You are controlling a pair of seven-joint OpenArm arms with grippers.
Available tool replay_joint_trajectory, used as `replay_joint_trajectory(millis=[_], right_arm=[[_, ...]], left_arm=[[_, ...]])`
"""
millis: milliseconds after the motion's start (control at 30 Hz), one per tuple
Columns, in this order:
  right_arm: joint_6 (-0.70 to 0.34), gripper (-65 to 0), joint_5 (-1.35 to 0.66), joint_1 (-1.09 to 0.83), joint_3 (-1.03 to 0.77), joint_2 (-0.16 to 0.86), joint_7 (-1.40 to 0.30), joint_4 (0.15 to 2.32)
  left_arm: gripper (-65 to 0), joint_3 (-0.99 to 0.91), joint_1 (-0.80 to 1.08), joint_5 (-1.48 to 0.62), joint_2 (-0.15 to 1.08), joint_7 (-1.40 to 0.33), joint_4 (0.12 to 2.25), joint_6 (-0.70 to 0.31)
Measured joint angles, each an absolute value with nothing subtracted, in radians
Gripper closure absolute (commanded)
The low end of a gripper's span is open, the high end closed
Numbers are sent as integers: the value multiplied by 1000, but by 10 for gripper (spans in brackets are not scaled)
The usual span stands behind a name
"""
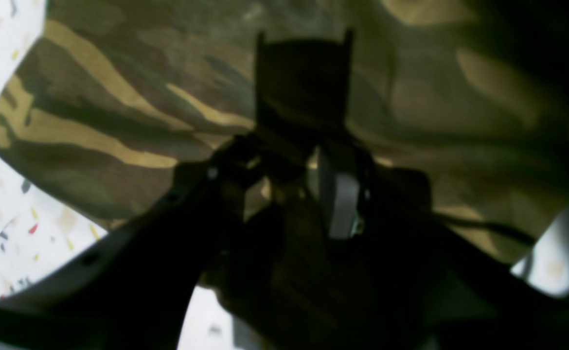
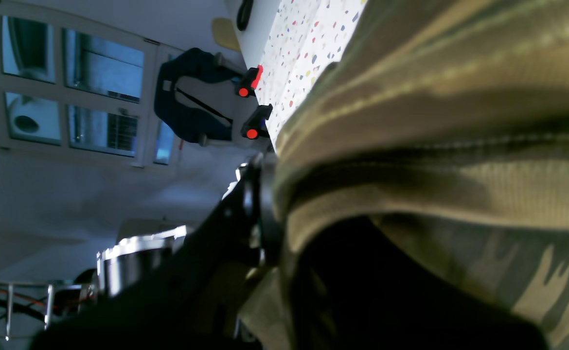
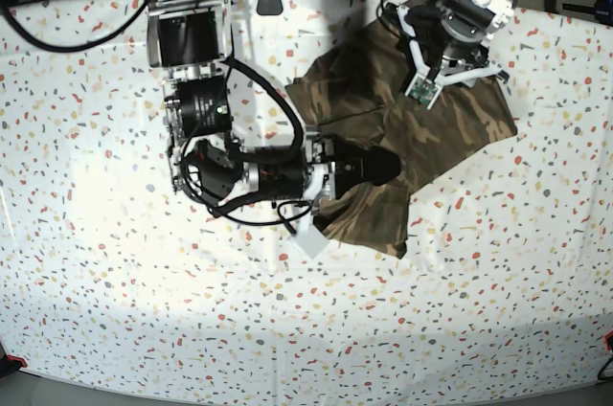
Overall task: Fold the T-shirt properly
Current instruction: 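Grasp the folded shirt's ends with both grippers and lift it, then rotate the held shirt bundle with both grippers, turning it over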
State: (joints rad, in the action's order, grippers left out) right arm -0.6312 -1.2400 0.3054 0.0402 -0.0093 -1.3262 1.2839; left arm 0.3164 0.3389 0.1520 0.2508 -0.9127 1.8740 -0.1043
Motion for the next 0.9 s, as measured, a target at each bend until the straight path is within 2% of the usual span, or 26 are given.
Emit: replay_joint_trajectory(millis=[100,300,567,733,900], right_arm=[[-630,0,-1238,327,39,17,-1326,1284],[-625,0,-1230,372,36,33,-1327,1285],[-625,0,-1173,433,20,36,-1329,1285],[-625,0,-1140,431,20,36,-1330,1285],[-609,0,-1146,432,20,34,-1326,1285]], left_arm=[[-238,316,250,147,218,-891,1787,-109],[-238,313,133,126,151,-902,1696,-184],[-238,373,98,104,1,-930,1682,-248],[-238,410,30,157,-2,-1003,1681,-262],[-238,407,-9,156,43,-1002,1681,-259]])
